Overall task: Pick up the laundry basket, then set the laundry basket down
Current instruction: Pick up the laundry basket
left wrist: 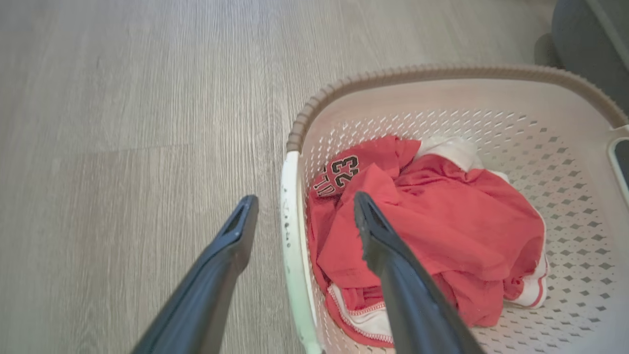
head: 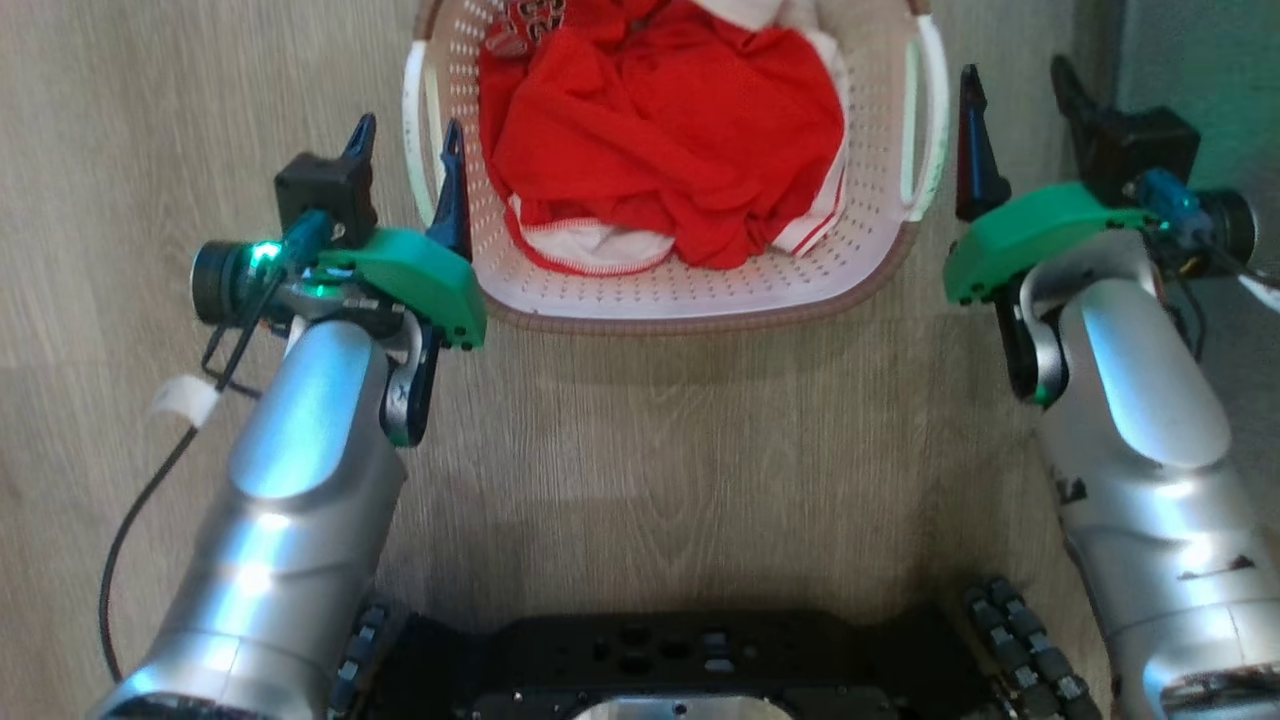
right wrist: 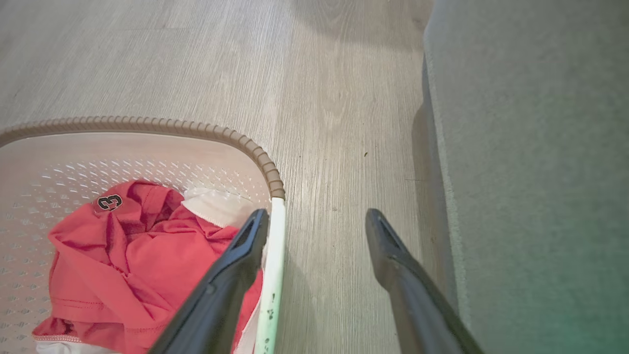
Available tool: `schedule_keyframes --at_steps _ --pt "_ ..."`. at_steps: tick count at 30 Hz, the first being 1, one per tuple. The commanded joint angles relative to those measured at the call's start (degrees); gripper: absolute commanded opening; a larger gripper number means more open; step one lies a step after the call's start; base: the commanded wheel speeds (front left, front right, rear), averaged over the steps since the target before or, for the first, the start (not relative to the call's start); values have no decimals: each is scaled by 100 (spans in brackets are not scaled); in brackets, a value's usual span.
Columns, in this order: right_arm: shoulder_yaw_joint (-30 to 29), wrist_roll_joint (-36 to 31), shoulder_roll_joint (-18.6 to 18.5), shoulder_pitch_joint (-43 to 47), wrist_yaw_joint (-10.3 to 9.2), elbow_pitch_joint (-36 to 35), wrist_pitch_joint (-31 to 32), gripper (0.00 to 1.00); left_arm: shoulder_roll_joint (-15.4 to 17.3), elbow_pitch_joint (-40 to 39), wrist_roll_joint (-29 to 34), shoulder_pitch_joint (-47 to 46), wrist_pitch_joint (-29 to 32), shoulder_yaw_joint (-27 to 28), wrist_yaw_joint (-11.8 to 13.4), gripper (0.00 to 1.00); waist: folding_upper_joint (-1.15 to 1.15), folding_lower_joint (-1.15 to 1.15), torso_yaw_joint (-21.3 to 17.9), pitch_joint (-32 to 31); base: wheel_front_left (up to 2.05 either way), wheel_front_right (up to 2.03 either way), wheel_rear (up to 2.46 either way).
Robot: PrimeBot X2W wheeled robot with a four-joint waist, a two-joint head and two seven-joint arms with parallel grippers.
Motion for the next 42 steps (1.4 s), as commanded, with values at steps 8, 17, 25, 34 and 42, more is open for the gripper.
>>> schedule_keyframes --at_steps 8,17,25,34,42 --pt "187 30 55 -144 -9 51 -60 100 114 539 -186 -354 -54 -31 48 100 0 -1 107 541 0 0 0" --pt "297 104 55 -423 -9 382 -60 100 114 901 -249 -747 -54 -269 11 100 0 -1 186 844 0 0 0" --pt "402 206 55 -635 -9 642 -60 100 114 1088 -424 -1005 -54 -521 31 100 0 -1 208 1005 0 0 0" --pt "419 307 55 -746 -9 839 -60 59 114 1148 -602 -1131 -54 -737 77 94 0 -1 213 1037 0 0 0" --pt "464 384 55 -847 -9 1087 -60 0 114 1189 -751 -1181 -54 -914 121 0 0 -1 212 1040 0 0 0"
